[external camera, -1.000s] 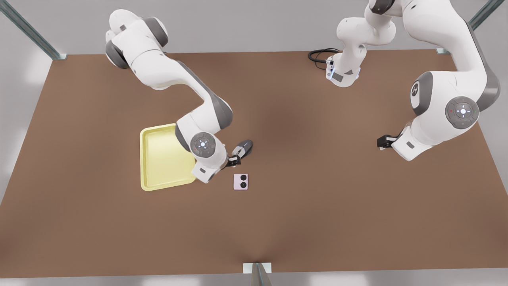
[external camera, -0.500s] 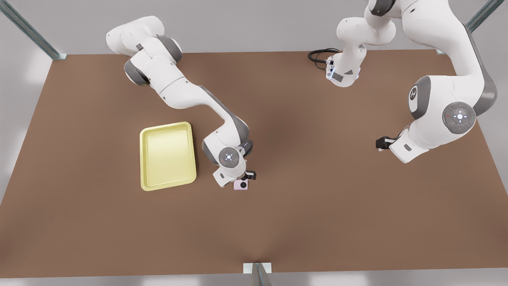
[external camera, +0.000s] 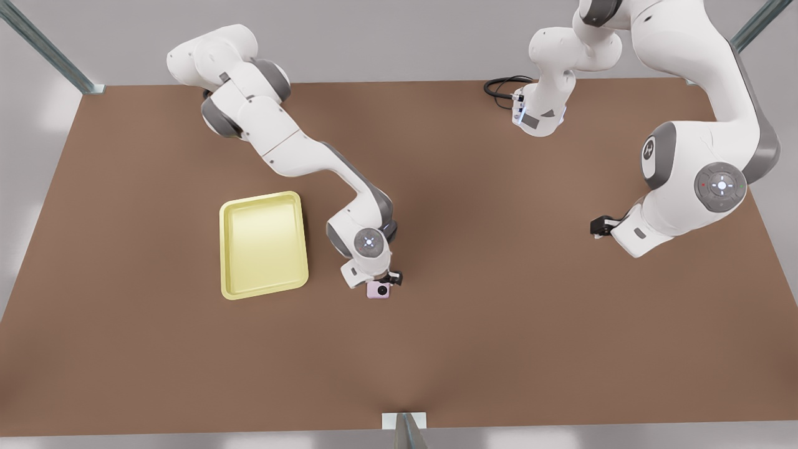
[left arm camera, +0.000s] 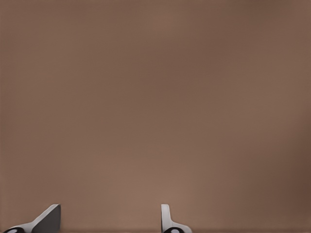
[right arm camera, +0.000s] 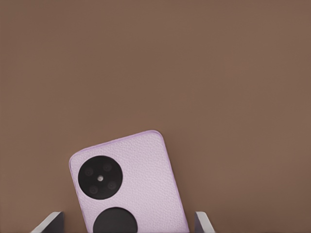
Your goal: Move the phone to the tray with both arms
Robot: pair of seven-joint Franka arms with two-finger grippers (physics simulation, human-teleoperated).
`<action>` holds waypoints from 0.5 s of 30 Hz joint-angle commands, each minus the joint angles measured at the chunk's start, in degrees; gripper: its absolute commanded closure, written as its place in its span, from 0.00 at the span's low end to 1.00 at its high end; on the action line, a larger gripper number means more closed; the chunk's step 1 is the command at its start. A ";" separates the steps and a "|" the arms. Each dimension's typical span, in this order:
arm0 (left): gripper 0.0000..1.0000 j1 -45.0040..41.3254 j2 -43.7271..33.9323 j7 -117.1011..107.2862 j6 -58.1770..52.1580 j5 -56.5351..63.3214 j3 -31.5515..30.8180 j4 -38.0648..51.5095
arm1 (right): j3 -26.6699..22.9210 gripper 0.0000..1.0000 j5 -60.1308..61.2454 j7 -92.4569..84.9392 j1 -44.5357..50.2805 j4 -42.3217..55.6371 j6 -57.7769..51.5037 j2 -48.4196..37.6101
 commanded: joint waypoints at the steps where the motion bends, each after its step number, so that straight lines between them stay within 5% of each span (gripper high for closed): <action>1: 0.00 0.00 -0.01 0.70 0.08 0.04 0.02 0.03 | -0.06 0.00 -0.29 7.12 0.01 -0.02 3.12 0.11; 15: 0.00 0.00 0.08 0.52 0.17 0.04 0.02 0.03 | 0.03 0.00 -0.73 6.15 0.01 -1.25 3.21 0.11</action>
